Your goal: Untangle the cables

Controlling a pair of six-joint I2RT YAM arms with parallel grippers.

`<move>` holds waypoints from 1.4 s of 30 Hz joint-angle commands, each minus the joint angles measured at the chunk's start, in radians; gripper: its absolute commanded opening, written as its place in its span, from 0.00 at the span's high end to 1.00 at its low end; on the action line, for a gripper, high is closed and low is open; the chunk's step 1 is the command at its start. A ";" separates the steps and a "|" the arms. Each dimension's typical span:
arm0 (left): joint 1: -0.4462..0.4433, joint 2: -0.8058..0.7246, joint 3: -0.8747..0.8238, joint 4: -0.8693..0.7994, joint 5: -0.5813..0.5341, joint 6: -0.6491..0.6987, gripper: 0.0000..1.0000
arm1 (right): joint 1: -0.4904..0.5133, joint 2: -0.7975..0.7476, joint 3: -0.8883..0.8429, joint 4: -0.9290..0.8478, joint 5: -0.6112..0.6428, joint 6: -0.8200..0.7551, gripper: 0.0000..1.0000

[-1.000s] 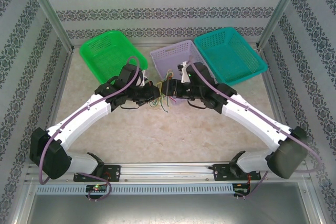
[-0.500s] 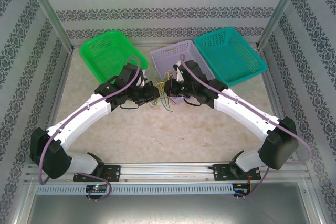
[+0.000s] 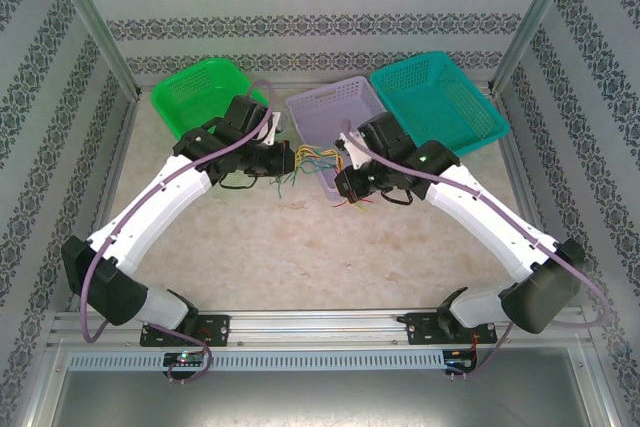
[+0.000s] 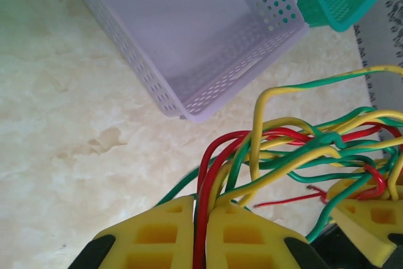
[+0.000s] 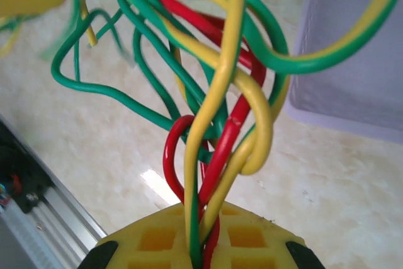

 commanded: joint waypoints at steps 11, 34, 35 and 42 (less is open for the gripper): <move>0.078 -0.050 -0.019 -0.146 -0.403 0.090 1.00 | 0.106 -0.028 -0.026 -0.355 0.363 -0.223 1.00; 0.076 -0.193 -0.420 0.022 -0.171 -0.103 1.00 | 0.176 0.107 -0.196 -0.047 0.177 0.054 0.84; 0.074 -0.188 -0.433 0.033 -0.157 -0.117 1.00 | 0.175 0.117 -0.199 -0.038 0.167 0.060 0.78; 0.065 -0.185 -0.521 0.103 -0.111 -0.220 1.00 | 0.163 0.073 -0.221 -0.009 0.192 0.154 0.54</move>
